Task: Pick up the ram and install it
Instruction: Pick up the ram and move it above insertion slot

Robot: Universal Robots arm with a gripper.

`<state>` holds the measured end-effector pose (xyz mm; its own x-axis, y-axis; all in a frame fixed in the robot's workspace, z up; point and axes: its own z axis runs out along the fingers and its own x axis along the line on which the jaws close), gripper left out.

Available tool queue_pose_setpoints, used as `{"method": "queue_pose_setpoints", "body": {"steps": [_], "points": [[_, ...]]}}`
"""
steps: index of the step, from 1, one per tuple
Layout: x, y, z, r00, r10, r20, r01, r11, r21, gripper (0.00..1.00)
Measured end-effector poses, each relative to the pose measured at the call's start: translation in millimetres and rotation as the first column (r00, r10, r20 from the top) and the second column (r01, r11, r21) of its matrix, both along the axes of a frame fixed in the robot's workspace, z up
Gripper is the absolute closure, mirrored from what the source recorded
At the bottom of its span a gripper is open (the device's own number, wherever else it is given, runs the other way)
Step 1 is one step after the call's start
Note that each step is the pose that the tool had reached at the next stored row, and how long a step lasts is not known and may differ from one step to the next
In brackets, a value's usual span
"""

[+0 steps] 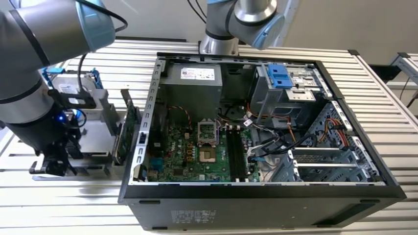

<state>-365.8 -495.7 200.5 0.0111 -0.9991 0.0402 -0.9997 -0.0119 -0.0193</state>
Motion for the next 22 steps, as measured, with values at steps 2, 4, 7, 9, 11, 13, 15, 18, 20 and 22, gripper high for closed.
{"method": "queue_pose_setpoints", "body": {"steps": [2,4,7,9,11,13,15,18,20,22], "points": [[0.0,-0.1,-2.0,1.0000,0.000,0.0000,0.000,1.0000,-0.0003,0.00],[0.0,-0.1,-3.7,1.0000,0.000,0.0000,0.000,1.0000,-0.0006,0.00],[0.1,-0.1,-6.0,1.0000,0.000,0.0000,0.000,1.0000,-0.0013,0.00],[0.0,-0.2,-7.3,1.0000,0.000,-0.0001,0.000,1.0000,-0.0020,0.00],[-0.1,-0.1,-7.5,1.0000,0.000,-0.0002,0.000,1.0000,-0.0022,0.00],[0.0,-0.1,-7.6,1.0000,0.000,-0.0001,0.000,1.0000,-0.0022,0.00],[0.0,-0.1,-7.7,1.0000,0.000,0.0000,0.000,1.0000,-0.0022,0.00],[0.0,-0.2,-7.7,1.0000,0.000,-0.0001,0.000,1.0000,-0.0024,0.00],[0.0,-0.1,-7.8,1.0000,0.000,0.0000,0.000,1.0000,-0.0022,0.00],[0.0,-0.1,-7.8,1.0000,0.000,-0.0001,0.000,1.0000,-0.0022,0.00]]}}
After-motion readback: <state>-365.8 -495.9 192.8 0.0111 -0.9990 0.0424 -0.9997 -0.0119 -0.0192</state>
